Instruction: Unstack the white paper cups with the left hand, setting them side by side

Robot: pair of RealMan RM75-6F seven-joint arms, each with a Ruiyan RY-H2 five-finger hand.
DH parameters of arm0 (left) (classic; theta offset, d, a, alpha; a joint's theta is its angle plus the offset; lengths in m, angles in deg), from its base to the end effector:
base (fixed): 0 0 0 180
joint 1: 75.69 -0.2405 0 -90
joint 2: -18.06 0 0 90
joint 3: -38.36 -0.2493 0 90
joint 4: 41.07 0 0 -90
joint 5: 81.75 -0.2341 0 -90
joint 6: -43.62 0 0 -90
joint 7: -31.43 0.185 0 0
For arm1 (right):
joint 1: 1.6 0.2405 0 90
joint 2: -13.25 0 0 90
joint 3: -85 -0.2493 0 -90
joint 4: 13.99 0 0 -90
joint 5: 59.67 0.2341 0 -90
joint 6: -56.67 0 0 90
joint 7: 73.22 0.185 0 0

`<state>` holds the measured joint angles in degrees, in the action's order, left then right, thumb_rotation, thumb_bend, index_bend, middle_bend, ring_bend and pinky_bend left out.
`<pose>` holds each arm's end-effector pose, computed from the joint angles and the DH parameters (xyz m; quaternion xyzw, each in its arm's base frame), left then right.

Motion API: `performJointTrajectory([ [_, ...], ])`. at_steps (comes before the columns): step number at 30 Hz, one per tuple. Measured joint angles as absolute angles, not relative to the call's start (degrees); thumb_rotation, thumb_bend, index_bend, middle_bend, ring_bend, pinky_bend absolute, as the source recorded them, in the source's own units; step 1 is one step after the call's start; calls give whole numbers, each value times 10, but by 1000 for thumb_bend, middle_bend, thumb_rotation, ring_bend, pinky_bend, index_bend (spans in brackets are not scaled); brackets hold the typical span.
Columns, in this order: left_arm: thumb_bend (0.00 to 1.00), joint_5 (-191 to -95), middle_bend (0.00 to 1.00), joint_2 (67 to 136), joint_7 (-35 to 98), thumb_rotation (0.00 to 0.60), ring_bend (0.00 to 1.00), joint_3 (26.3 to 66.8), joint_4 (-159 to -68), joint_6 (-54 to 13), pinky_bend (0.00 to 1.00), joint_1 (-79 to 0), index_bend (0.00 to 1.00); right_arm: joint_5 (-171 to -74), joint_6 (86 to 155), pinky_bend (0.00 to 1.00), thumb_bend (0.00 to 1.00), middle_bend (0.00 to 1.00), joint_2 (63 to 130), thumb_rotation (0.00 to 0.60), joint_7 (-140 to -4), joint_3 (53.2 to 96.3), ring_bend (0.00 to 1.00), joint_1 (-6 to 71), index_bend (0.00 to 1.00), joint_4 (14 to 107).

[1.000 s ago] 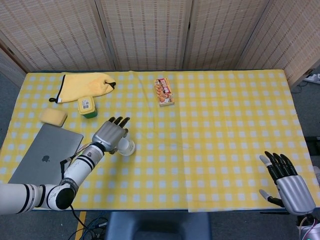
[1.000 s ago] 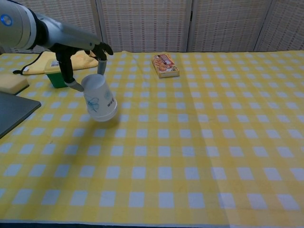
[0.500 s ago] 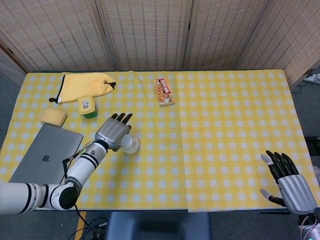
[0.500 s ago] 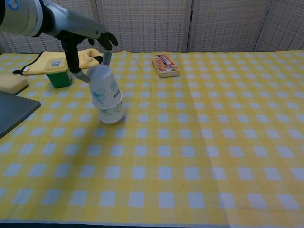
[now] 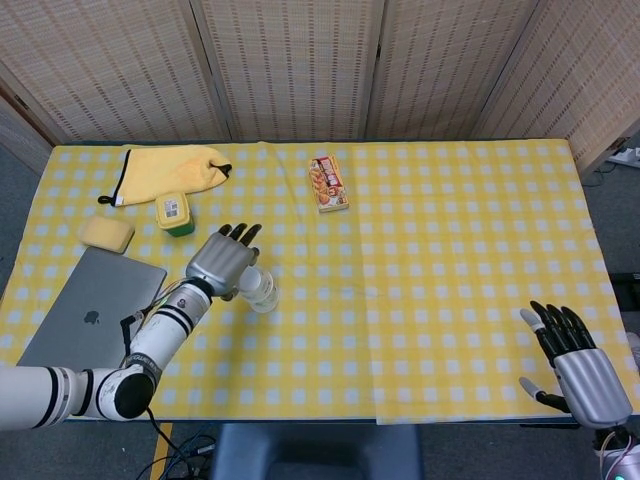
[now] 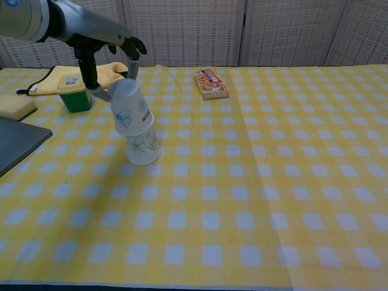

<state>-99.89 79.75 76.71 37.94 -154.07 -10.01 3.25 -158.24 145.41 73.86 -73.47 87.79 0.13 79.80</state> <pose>-0.0324 0.3935 0.0292 -0.8276 -0.2752 -0.1988 0.4470 -0.2942 -0.1802 0.1286 0.6593 -0.3583 0.3896 0.5340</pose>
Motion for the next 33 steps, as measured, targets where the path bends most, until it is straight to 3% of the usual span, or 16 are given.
performJointTrajectory([
  [11,296,-959,0,724,789,600,0,394,-1649,-153,157,47,389,-1596,1466,0,188,0,738,600,-733,883,0,-3,0,796],
  [17,296,-988,0,698,778,600,0,388,-1668,-163,157,21,390,-1600,1465,0,189,0,743,600,-746,885,0,-4,0,796],
  [33,296,-1177,0,722,609,600,0,359,-1515,-68,157,-135,393,-1587,1432,0,189,0,757,600,-781,886,0,3,0,806],
])
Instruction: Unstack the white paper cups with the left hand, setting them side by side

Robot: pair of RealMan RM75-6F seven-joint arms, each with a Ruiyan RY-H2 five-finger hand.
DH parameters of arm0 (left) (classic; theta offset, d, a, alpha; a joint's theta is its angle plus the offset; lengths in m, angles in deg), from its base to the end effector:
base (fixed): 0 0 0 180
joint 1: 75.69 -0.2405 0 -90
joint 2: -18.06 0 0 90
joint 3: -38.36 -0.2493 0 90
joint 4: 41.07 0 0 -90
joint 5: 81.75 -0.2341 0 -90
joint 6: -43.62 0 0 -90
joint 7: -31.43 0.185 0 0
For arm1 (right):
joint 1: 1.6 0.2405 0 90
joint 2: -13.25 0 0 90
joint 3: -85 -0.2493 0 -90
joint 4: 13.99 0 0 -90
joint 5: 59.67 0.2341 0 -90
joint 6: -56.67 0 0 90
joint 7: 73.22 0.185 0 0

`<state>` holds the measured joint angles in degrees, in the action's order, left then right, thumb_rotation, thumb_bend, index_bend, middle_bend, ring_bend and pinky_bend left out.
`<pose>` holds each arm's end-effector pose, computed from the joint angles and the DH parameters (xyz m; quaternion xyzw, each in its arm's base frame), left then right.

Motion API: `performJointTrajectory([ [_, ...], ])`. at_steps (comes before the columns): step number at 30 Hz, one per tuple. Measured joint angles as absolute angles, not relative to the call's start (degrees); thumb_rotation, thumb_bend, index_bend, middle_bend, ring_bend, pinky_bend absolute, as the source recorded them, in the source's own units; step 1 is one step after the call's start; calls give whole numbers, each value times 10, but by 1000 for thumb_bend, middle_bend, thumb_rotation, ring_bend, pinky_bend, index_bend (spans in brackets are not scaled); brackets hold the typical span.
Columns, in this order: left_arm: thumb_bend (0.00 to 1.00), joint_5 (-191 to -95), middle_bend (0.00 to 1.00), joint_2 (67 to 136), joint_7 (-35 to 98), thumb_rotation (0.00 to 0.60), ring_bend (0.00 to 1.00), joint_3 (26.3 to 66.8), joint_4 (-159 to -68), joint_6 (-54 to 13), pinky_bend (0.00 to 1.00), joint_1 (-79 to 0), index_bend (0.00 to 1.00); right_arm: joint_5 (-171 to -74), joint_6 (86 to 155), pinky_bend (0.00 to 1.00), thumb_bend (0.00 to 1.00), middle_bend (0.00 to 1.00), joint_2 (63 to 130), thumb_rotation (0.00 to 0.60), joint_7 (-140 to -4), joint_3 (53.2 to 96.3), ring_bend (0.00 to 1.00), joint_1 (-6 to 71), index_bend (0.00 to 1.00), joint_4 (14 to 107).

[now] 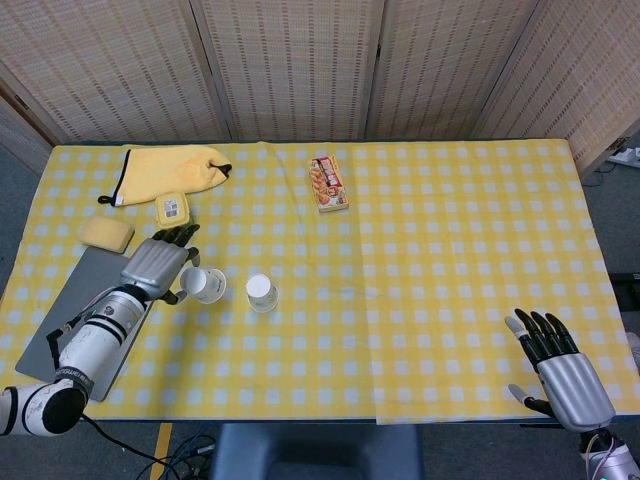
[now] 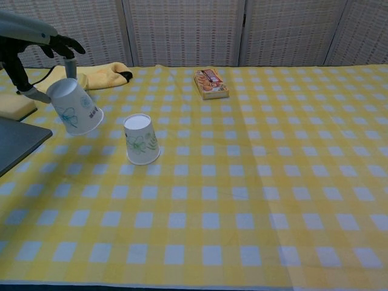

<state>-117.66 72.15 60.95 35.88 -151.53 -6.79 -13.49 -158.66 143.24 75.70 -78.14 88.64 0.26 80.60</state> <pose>-0.1310 0.3932 0.0756 -0.7807 -0.3495 -0.2134 0.4721 -0.2897 -0.1762 0.1090 0.6775 -0.3559 0.3682 0.5280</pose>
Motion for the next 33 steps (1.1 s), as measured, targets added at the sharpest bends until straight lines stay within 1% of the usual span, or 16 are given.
performJointTrajectory([
  [12,296,-1238,0,785,534,600,0,366,-1404,1,157,-175,394,-1574,1420,0,188,0,757,600,-784,883,0,8,0,810],
  [26,296,-1261,0,834,514,600,0,372,-1342,35,157,-185,390,-1577,1432,0,188,0,756,600,-780,884,0,4,0,808],
  [30,296,-1257,0,842,514,600,0,373,-1334,42,157,-183,369,-1577,1433,0,189,0,756,600,-780,884,0,4,0,808],
  [32,296,-1255,0,842,514,600,0,375,-1334,43,157,-182,339,-1579,1435,0,188,0,756,600,-780,884,0,3,0,808],
  [33,296,-1253,0,842,515,600,0,375,-1336,44,157,-181,305,-1580,1437,0,189,0,756,600,-780,884,0,2,0,808],
])
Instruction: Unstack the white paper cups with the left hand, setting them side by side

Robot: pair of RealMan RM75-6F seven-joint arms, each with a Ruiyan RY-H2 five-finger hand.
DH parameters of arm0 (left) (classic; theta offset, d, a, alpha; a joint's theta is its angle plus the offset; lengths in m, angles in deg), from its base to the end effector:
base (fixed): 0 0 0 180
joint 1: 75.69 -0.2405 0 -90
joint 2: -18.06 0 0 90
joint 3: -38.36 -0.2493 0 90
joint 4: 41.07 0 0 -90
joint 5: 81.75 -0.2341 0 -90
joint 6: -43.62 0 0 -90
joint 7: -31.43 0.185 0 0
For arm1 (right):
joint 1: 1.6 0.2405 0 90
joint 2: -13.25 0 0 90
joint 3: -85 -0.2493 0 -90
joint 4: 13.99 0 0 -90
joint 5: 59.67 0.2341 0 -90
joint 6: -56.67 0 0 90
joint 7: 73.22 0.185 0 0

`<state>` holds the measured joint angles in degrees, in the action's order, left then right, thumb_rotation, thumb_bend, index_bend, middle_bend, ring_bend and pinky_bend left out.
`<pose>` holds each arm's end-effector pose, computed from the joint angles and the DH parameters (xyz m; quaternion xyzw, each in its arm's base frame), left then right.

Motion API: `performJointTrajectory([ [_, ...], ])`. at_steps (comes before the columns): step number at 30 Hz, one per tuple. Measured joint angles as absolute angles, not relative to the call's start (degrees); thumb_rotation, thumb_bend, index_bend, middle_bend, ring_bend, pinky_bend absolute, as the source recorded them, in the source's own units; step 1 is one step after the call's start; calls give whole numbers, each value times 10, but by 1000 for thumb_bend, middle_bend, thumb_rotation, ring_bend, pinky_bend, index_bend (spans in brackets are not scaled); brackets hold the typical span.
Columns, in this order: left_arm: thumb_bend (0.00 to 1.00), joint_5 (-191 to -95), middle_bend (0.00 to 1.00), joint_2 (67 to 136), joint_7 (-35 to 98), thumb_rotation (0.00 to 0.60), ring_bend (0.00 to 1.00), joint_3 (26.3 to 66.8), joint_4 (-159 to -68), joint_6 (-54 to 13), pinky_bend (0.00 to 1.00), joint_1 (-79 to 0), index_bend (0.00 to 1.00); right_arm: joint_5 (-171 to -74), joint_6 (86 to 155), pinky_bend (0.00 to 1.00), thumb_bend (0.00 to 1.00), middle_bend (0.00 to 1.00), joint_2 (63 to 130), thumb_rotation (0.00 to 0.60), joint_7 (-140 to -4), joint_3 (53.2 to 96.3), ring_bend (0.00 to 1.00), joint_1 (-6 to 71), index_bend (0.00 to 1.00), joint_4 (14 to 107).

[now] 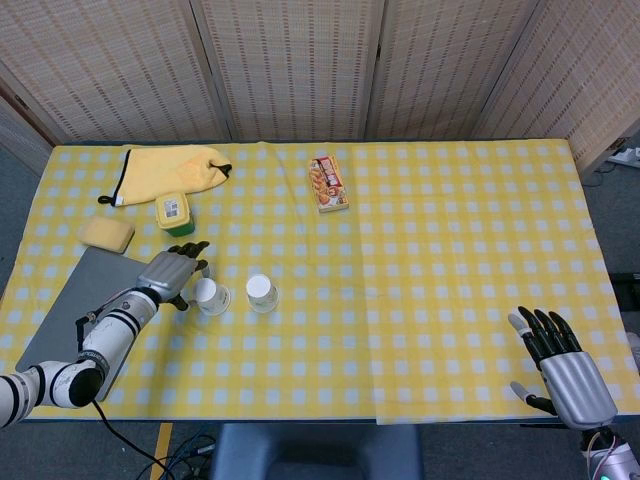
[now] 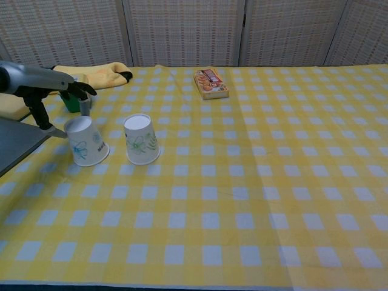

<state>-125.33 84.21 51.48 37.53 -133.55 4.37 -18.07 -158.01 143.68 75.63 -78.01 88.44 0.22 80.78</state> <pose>-0.1748 0.4160 0.0198 -0.7898 -0.3951 -0.1985 0.4251 -0.2902 -0.1773 0.1117 0.6715 -0.3570 0.3705 0.5332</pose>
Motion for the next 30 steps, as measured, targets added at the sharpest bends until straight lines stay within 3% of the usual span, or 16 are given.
performJointTrajectory([
  [5,295,-1244,0,836,519,600,0,376,-1350,42,157,-177,61,-1589,1445,0,188,0,756,600,-780,887,0,-1,0,806],
  [13,296,-1239,0,785,551,600,0,374,-1438,-12,157,-178,37,-1601,1462,0,188,0,755,600,-774,890,0,-8,0,801],
  [19,295,-1274,0,706,578,600,0,362,-1579,-115,157,-213,33,-1604,1468,0,188,0,752,600,-760,890,0,-9,0,799],
  [24,296,-1402,0,666,558,600,0,335,-1659,-221,157,-298,19,-1598,1457,0,188,0,745,600,-743,891,0,-5,0,801],
  [30,296,-1624,0,677,512,600,0,285,-1620,-356,157,-450,16,-1596,1455,0,188,0,746,600,-749,891,0,-5,0,803],
])
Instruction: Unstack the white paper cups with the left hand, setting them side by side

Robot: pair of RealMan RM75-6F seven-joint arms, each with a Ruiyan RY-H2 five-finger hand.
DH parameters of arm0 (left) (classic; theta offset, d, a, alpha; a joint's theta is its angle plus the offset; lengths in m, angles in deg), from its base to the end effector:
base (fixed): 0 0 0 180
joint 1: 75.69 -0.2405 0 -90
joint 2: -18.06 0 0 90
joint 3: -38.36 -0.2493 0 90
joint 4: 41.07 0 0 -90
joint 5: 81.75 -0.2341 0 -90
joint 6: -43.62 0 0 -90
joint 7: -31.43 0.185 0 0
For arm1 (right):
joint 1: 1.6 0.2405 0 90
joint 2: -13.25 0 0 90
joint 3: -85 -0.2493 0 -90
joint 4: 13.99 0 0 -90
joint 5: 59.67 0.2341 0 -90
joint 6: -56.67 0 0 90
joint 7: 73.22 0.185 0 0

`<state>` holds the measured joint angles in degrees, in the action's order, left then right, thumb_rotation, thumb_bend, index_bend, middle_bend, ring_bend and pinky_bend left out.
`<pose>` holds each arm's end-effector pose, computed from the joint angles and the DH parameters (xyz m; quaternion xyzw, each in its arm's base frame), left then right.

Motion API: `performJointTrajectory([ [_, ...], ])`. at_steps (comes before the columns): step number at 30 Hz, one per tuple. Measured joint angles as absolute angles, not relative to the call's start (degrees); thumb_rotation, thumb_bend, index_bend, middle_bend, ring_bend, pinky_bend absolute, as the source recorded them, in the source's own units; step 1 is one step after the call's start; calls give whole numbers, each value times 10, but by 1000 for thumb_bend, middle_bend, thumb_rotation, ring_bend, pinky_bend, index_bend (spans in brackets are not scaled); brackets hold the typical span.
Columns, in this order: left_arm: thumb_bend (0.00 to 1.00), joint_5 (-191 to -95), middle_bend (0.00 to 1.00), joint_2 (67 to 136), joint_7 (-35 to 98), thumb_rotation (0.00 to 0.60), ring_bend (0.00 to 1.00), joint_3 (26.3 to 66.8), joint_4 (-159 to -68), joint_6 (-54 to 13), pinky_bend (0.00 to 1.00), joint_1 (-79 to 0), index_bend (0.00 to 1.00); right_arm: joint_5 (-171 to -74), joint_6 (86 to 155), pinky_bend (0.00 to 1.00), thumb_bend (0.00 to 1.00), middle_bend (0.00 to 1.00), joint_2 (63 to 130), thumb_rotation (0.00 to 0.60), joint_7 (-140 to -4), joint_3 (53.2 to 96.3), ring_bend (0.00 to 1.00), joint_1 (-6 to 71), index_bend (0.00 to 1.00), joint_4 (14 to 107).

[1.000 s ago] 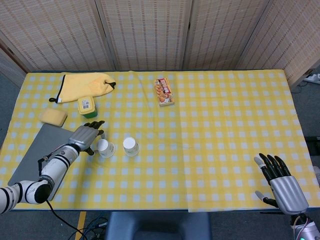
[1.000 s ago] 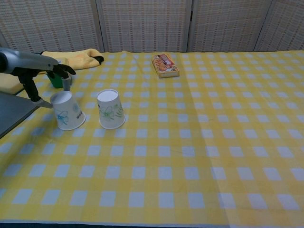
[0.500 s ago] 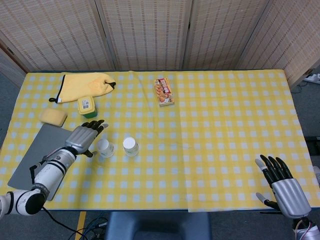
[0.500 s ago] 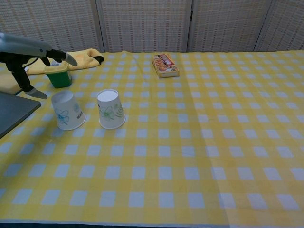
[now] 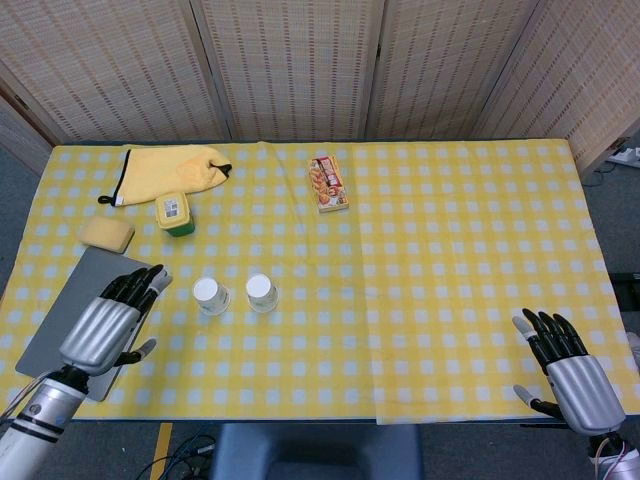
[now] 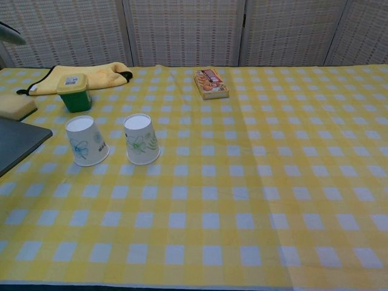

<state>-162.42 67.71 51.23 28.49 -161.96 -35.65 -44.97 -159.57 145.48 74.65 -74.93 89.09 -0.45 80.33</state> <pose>-0.1726 0.2591 0.1212 -0.7371 -0.3121 -0.3514 0.4856 -0.2903 -0.1709 0.1190 0.6669 -0.3618 0.3855 0.5251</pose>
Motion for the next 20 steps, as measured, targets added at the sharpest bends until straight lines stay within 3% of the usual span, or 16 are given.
performJointTrajectory([
  [4,296,-1713,0,718,475,600,0,265,-1528,-483,157,-564,23,-1591,1453,0,188,0,753,600,-764,887,0,-5,0,805],
  [9,296,-1740,0,791,427,600,0,261,-1386,-564,157,-663,24,-1583,1451,0,188,0,759,600,-777,883,0,-5,0,806],
  [14,296,-1730,0,845,381,600,0,271,-1292,-591,157,-714,36,-1587,1455,0,189,0,761,600,-783,885,0,-9,0,807],
  [20,296,-1727,0,856,360,600,0,290,-1274,-584,157,-726,40,-1584,1456,0,189,0,759,600,-778,884,0,-10,0,806],
])
